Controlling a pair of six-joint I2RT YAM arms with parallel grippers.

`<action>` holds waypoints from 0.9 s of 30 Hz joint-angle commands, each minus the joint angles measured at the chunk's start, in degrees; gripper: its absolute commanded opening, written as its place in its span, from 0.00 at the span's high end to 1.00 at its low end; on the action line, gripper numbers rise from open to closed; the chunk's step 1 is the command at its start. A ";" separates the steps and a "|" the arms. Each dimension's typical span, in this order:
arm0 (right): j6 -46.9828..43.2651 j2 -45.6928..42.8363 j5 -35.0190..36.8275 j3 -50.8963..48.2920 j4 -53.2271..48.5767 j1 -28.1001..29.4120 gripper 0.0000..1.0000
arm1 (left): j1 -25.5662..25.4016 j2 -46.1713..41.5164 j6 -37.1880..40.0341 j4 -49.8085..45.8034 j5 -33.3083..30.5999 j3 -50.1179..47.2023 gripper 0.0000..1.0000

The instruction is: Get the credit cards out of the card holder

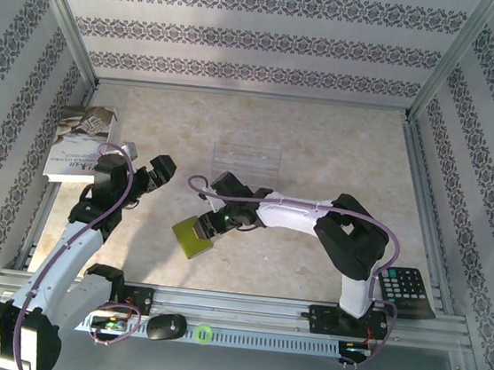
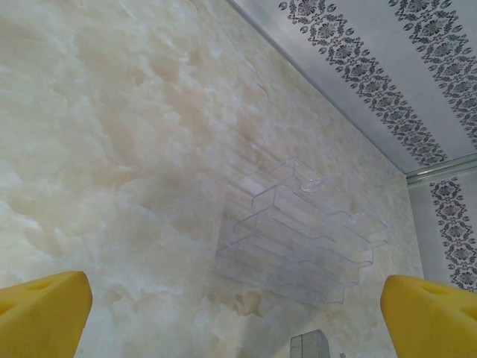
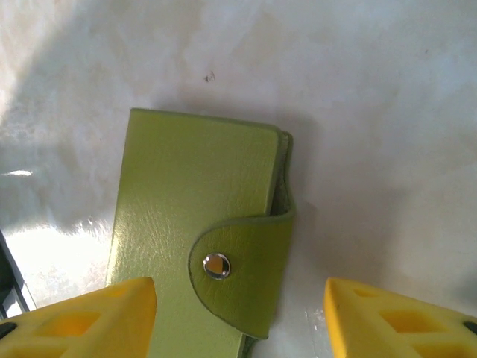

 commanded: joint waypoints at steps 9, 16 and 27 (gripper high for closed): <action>-0.71 0.16 -2.41 -2.44 0.27 2.96 0.41 | -0.52 -0.83 2.05 -2.86 -1.96 0.94 0.01; -2.07 1.61 1.29 -1.69 -2.69 3.97 0.49 | -0.43 -0.88 2.28 -3.30 -2.28 0.97 0.01; -2.87 2.01 3.09 -2.25 -0.95 4.56 0.78 | -0.43 -0.80 2.07 -2.80 -2.02 0.60 0.01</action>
